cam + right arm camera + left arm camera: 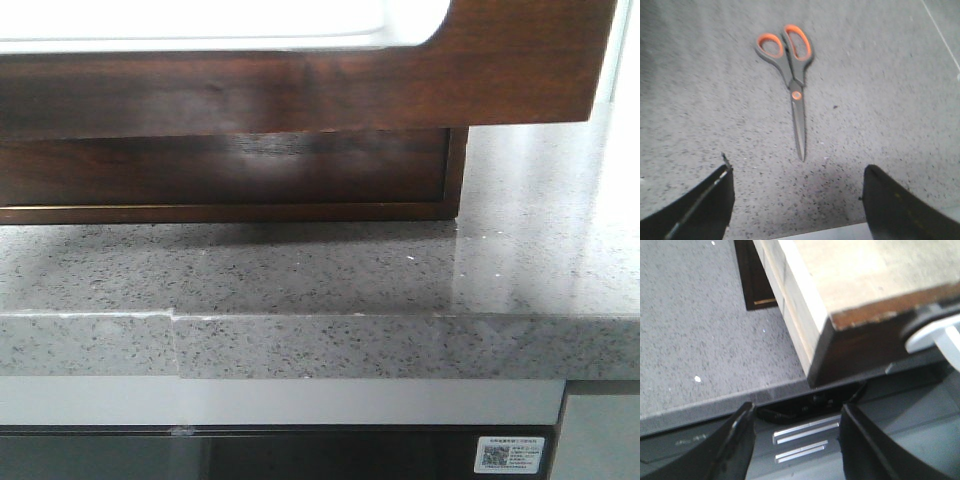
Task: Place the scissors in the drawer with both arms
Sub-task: 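Lower the right gripper onto the grey-and-orange scissors and grasp them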
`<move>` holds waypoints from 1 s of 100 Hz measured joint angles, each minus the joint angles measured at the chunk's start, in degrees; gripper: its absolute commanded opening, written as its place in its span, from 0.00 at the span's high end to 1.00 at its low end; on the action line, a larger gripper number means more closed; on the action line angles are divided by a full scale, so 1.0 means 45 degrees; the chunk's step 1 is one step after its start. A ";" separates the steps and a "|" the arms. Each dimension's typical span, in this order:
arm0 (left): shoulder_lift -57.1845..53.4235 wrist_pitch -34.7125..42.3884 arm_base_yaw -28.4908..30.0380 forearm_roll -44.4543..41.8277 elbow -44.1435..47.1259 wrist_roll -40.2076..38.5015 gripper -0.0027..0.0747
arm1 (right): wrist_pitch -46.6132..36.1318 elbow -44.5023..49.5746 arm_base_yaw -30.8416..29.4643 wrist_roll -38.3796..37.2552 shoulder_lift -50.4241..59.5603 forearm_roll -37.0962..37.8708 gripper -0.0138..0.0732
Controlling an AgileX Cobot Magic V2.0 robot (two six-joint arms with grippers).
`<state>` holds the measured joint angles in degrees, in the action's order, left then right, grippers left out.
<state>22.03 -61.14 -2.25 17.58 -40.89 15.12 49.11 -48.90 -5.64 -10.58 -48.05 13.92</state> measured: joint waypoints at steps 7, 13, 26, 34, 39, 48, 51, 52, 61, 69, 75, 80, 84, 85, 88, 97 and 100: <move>0.0000 0.0661 0.0000 0.0000 0.0243 0.0000 0.52 | 0.0215 -0.0413 -0.0254 -0.0022 -0.0941 0.0000 0.29; 0.0000 0.1107 0.0000 0.0000 0.0415 0.0000 0.52 | 0.0372 -0.0701 -0.0387 -0.0022 -0.1755 -0.0024 0.29; 0.0000 0.2013 0.0000 0.0000 0.0667 0.0024 0.52 | 0.0455 -0.1364 -0.0467 -0.0022 -0.3078 -0.0049 0.29; 0.0000 0.2357 0.0000 0.0000 0.0681 0.0024 0.52 | 0.0466 -0.1726 -0.0474 -0.0022 -0.3758 -0.0068 0.29; 0.0000 0.2389 0.0000 0.0000 0.0681 0.0049 0.52 | 0.0466 -0.1961 -0.0559 -0.0022 -0.4119 -0.0101 0.29; 0.0000 0.2251 0.0000 -0.0093 0.0681 0.0098 0.52 | 0.0466 -0.2400 -0.0816 -0.0022 -0.4752 -0.0229 0.29; 0.0000 0.2191 0.0000 -0.0208 0.0681 0.0098 0.52 | 0.0466 -0.2551 -0.0984 0.0006 -0.4939 -0.0294 0.29; 0.0000 0.2188 0.0000 -0.0235 0.0681 0.0098 0.52 | 0.0466 -0.2580 -0.1021 0.0032 -0.4987 -0.0357 0.29; 0.0000 0.2157 0.0000 -0.0429 0.0692 0.0121 0.52 | 0.0546 -0.2975 -0.1607 0.0550 -0.5625 -0.1082 0.29; 0.0000 0.2157 0.0000 -0.0506 0.0692 0.0121 0.52 | 0.0711 -0.3349 -0.2185 0.1595 -0.6318 -0.2110 0.29; 0.0000 0.2157 0.0000 -0.0526 0.0692 0.0121 0.52 | 0.0929 -0.3684 -0.2475 0.2351 -0.6850 -0.2807 0.29; 0.0000 0.2157 0.0000 -0.0526 0.0692 0.0121 0.52 | 0.1136 -0.3949 -0.2592 0.2797 -0.7333 -0.3093 0.29; 0.0000 0.2157 0.0000 -0.0526 0.0692 0.0121 0.52 | 0.1362 -0.4201 -0.2656 0.3053 -0.7751 -0.3218 0.29; 0.0000 0.2157 0.0000 -0.0526 0.0692 0.0121 0.52 | 0.1401 -0.4248 -0.2656 0.3128 -0.7821 -0.3221 0.30; 0.0000 0.2157 0.0000 -0.0534 0.0692 0.0121 0.52 | 0.1596 -0.4424 -0.2674 0.3273 -0.8161 -0.3273 0.31; 0.0000 0.2157 0.0000 -0.0555 0.0692 0.0121 0.52 | 0.1972 -0.4953 -0.2674 0.3697 -0.8986 -0.3343 0.39; 0.0000 0.2157 0.0000 -0.0555 0.0692 0.0121 0.52 | 0.2060 -0.5146 -0.2674 0.3787 -0.9221 -0.3370 0.42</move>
<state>22.03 -51.44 -2.25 15.09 -37.77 15.66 58.38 -72.06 -17.67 6.46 -89.54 -1.25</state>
